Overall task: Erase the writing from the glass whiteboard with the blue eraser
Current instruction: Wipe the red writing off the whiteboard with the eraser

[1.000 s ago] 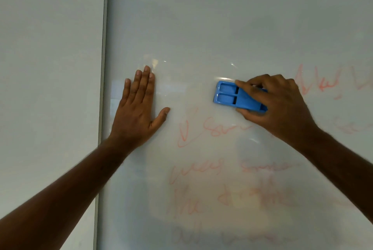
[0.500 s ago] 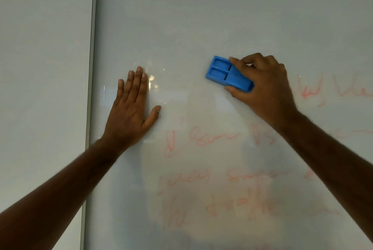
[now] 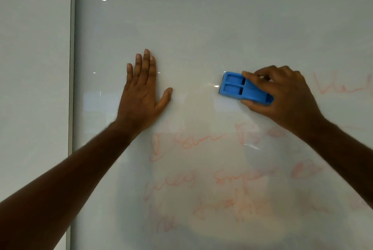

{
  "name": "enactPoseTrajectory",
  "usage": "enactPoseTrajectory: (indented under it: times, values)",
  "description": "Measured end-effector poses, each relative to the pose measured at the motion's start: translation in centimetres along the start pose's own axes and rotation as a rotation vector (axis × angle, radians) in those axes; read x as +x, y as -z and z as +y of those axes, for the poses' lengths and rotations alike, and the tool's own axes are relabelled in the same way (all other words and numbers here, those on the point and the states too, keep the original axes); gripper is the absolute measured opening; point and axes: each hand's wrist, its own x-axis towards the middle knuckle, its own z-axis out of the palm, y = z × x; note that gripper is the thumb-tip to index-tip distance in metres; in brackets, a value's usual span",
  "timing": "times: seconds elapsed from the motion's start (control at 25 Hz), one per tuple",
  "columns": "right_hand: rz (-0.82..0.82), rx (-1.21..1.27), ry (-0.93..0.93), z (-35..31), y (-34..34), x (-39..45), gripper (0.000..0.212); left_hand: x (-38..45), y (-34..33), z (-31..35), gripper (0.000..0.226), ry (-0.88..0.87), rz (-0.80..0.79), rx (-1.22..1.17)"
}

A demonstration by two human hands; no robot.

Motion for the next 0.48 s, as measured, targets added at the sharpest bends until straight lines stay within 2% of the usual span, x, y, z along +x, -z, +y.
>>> enactPoseTrajectory:
  times: [0.2,0.48]
  values:
    - [0.022,0.044,-0.103,0.4,-0.4,3.4,0.067,2.0,-1.1,4.0,0.087,-0.031,0.022,0.0]
    - [-0.007,0.069,0.075,0.1,-0.7,-1.9,0.063,1.7,-2.0,6.3,0.083,-0.046,0.036,0.024]
